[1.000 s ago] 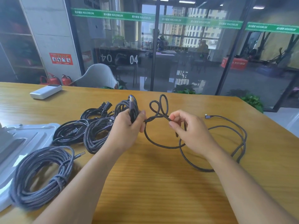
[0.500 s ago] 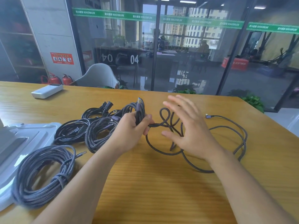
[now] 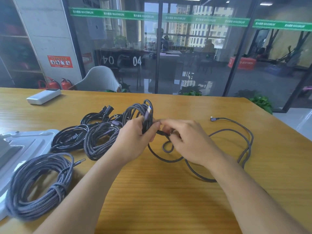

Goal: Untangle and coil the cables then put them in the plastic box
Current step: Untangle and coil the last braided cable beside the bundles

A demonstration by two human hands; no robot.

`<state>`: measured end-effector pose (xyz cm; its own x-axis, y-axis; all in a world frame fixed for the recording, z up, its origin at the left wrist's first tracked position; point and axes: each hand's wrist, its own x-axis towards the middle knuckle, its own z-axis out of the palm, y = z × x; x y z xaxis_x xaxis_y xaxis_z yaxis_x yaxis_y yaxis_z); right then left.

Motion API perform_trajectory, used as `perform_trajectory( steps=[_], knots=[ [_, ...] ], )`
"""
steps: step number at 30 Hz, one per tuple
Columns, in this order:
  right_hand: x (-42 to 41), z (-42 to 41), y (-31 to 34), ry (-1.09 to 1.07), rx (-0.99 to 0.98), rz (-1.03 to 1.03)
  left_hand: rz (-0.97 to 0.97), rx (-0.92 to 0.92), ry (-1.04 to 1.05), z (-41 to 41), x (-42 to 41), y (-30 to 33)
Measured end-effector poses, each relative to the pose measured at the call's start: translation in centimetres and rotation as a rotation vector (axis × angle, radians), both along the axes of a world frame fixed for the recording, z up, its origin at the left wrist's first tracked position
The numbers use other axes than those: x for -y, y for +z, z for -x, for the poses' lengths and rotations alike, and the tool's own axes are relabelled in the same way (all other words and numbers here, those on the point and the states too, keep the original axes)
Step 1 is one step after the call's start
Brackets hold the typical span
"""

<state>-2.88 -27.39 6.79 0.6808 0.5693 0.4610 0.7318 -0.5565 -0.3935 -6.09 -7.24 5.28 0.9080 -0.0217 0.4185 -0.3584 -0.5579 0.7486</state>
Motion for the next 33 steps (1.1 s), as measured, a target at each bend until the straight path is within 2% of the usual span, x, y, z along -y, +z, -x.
perform_trajectory(
  steps=[8, 11, 14, 16, 19, 23, 27, 29, 30, 32, 33],
  knots=[
    [-1.0, 0.0, -0.1, -0.081, -0.38, -0.298, 0.033, 0.043, 0.057, -0.3, 0.6, -0.3],
    [-1.0, -0.4, -0.2, -0.122, -0.594, -0.706, 0.11, 0.064, 0.112, -0.5, 0.7, -0.3],
    [-1.2, -1.3, -0.4, 0.057, -0.911, -1.12, 0.153, 0.058, 0.137, -0.5, 0.6, -0.1],
    [-0.3, -2.3, -0.5, 0.133, -1.039, -1.352, 0.162, 0.047, 0.167, -0.5, 0.3, 0.0],
    [2.7, -3.8, 0.1, 0.146, -1.024, -1.613, 0.198, 0.054, 0.251, -0.6, -0.7, 0.3],
    [7.0, -5.5, 0.7, 0.089, -0.929, -1.768, 0.218, 0.071, 0.272, -0.4, -1.4, 0.8],
    [8.7, -5.9, 1.3, -0.105, -0.841, -1.767, 0.196, 0.074, 0.312, -0.6, -1.4, 0.6],
    [9.4, -6.0, 1.4, -0.154, -0.728, -1.65, 0.238, 0.086, 0.355, -0.8, -1.8, 0.7],
    [9.9, -5.9, 1.3, -0.151, -0.635, -1.458, 0.276, 0.092, 0.374, -0.9, -2.1, 0.8],
    [10.0, -5.4, 1.1, -0.118, -0.486, -0.841, 0.351, 0.093, 0.396, -0.9, -2.7, 0.9],
    [9.7, -5.0, 0.9, -0.091, -0.481, -0.543, 0.373, 0.087, 0.393, -0.9, -3.0, 1.0]
  ],
)
